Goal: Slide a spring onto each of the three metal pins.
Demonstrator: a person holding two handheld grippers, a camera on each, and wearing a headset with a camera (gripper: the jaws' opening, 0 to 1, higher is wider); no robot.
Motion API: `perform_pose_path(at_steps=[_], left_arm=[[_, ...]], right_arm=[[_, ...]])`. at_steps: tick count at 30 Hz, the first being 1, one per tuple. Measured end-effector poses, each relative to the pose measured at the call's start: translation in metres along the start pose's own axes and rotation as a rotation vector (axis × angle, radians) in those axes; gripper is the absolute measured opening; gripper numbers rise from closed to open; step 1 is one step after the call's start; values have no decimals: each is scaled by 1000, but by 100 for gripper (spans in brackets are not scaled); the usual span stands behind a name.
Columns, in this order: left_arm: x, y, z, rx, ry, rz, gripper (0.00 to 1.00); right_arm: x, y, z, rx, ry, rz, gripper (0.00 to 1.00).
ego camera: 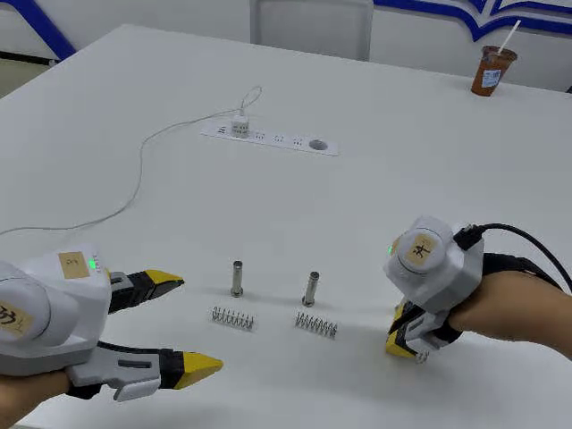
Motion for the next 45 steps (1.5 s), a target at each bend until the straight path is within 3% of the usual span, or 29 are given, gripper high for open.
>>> perform_pose_path(at_steps=[12,34,45], left_arm=[[3,2,-1,-8,7,-7,68],[7,2,-2,-14,18,-11,68],[8,2,-3,-18,24,-9,68]], right_arm=[[-6,-22,4,-44,41,-86,12],[-11,-43,7,-87,109,-218,12],[-14,-54,9,-105,128,-256,12]])
Point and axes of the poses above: the centre of the closed fingertips' face, and the gripper's own axes: y roughly forward along the fingers, z roughly to its left, x roughly out of its top, the point moved 9 cm from there along -y, roughly backward along the fingers, and after that the axes turned 5 degrees about x, right-handed, at the moved point
